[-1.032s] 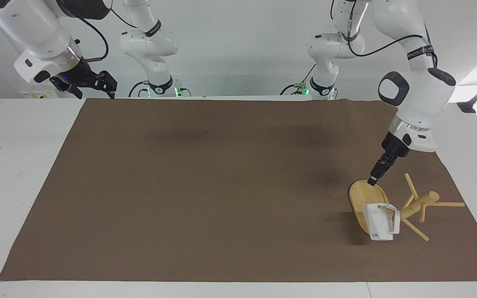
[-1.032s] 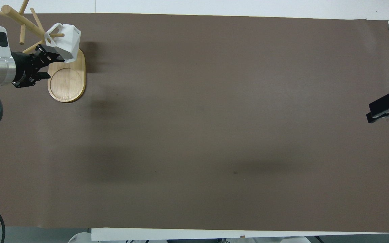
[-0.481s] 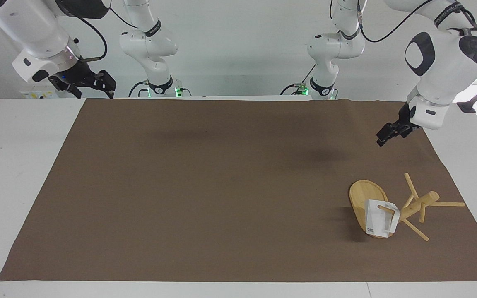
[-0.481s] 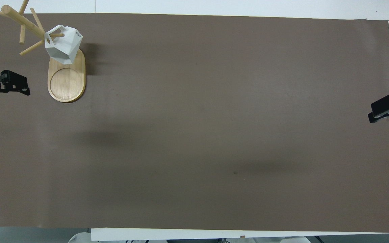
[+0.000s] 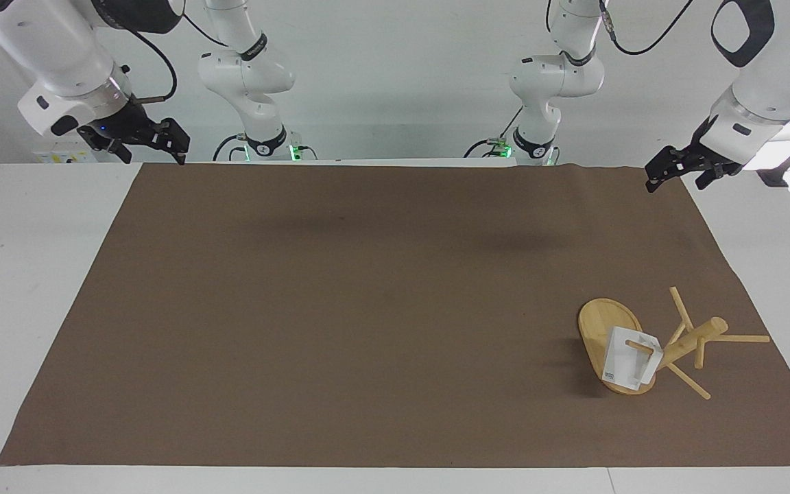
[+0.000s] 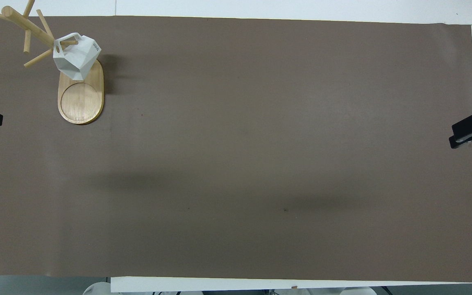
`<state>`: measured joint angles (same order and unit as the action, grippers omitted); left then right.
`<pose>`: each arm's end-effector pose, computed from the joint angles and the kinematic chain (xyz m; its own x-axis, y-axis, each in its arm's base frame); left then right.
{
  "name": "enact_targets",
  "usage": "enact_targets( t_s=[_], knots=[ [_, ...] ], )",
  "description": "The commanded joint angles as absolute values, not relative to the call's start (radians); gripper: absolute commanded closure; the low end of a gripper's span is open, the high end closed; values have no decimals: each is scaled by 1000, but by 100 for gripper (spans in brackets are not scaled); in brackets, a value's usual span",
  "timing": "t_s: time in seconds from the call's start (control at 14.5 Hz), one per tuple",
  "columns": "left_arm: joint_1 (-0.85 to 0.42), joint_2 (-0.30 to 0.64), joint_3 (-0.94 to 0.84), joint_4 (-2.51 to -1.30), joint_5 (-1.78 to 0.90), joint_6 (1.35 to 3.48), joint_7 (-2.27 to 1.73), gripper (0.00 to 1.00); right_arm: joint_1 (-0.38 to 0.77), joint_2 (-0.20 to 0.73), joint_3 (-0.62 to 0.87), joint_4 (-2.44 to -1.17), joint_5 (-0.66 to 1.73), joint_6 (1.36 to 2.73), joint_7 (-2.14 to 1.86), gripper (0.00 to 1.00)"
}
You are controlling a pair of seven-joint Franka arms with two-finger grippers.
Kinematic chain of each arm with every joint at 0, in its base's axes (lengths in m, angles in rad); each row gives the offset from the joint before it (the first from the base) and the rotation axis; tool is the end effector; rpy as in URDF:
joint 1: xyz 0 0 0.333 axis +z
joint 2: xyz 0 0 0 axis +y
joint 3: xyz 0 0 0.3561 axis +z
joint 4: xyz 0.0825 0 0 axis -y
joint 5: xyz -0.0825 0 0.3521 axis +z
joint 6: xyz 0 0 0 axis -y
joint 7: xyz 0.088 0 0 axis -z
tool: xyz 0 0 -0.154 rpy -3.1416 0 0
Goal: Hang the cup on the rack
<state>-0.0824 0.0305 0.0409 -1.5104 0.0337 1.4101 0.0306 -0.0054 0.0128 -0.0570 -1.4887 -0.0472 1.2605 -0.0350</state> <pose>0.5097 -0.0159 0.6154 0.9891 -0.0661 -0.1313 -0.0708 -0.9970 -0.0309 0.4798 -0.0380 0.6244 0.9700 -0.0402 -0.2398 -0.0316 -0.9987 0.0394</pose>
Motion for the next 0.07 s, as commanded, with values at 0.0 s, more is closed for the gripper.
enact_targets(
  t_s=[0.0],
  knots=[
    [-81, 71, 40, -1456, 46, 1374, 52, 0, 6, -11, -81, -1520, -68, 1284, -14, 0]
  ],
)
